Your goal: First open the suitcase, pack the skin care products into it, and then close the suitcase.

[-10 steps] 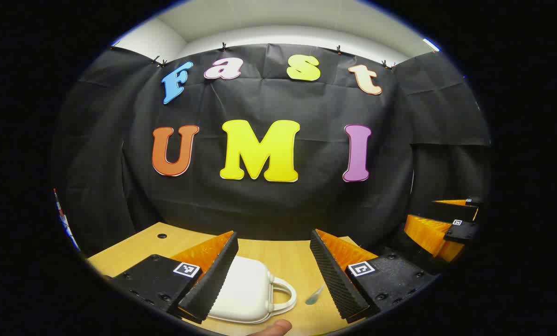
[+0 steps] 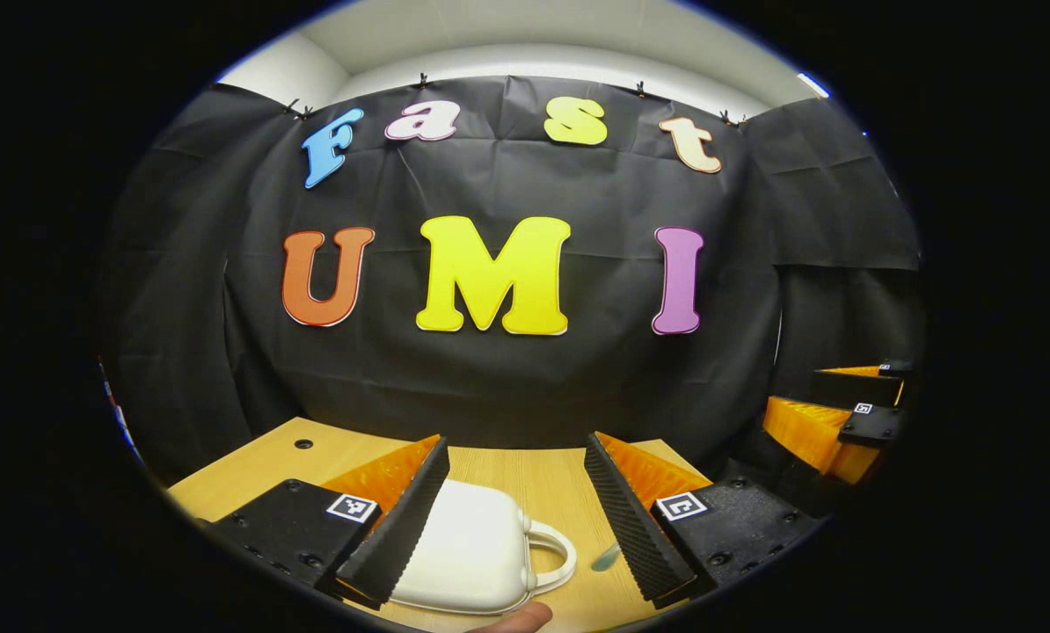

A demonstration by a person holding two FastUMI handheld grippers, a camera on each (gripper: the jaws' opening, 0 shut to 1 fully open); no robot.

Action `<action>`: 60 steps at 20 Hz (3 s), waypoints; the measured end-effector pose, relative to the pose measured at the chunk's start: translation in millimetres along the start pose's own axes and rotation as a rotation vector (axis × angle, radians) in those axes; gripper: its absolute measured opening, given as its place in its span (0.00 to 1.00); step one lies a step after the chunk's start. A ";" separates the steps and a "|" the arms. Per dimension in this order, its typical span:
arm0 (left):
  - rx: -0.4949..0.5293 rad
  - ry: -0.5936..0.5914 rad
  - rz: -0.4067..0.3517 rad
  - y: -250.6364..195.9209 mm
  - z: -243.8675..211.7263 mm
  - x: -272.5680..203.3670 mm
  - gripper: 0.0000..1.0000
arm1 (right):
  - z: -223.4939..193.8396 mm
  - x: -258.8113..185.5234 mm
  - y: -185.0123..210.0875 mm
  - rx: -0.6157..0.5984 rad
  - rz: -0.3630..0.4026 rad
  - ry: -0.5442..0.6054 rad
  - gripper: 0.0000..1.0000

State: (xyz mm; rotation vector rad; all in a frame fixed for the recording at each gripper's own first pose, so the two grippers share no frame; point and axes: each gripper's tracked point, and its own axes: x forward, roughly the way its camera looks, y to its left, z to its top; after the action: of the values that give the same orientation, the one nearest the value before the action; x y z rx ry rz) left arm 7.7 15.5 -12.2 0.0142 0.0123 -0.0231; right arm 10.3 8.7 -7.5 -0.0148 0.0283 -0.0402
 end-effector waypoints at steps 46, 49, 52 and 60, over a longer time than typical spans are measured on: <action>1.266 0.445 -0.056 -35.7 -252.4 54.4 0.10 | -75.7 24.5 -156.7 -0.027 0.063 0.123 0.80; 1.180 0.452 -0.105 -37.4 -237.3 51.7 0.04 | -73.7 19.4 -141.2 -0.028 0.015 0.121 0.81; 1.056 0.408 -0.120 -27.4 -197.4 50.8 0.03 | -65.8 13.2 -122.9 -0.025 -0.036 0.119 0.81; 0.690 0.313 -0.118 74.0 -71.7 44.9 0.03 | -41.7 8.6 -49.8 -0.031 -0.084 0.089 0.81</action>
State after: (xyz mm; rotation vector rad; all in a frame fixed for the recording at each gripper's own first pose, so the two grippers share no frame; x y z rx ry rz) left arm 53.4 89.4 -83.4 0.7072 0.3183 -0.1424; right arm 15.7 -41.9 -48.6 -0.0448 0.1168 -0.1241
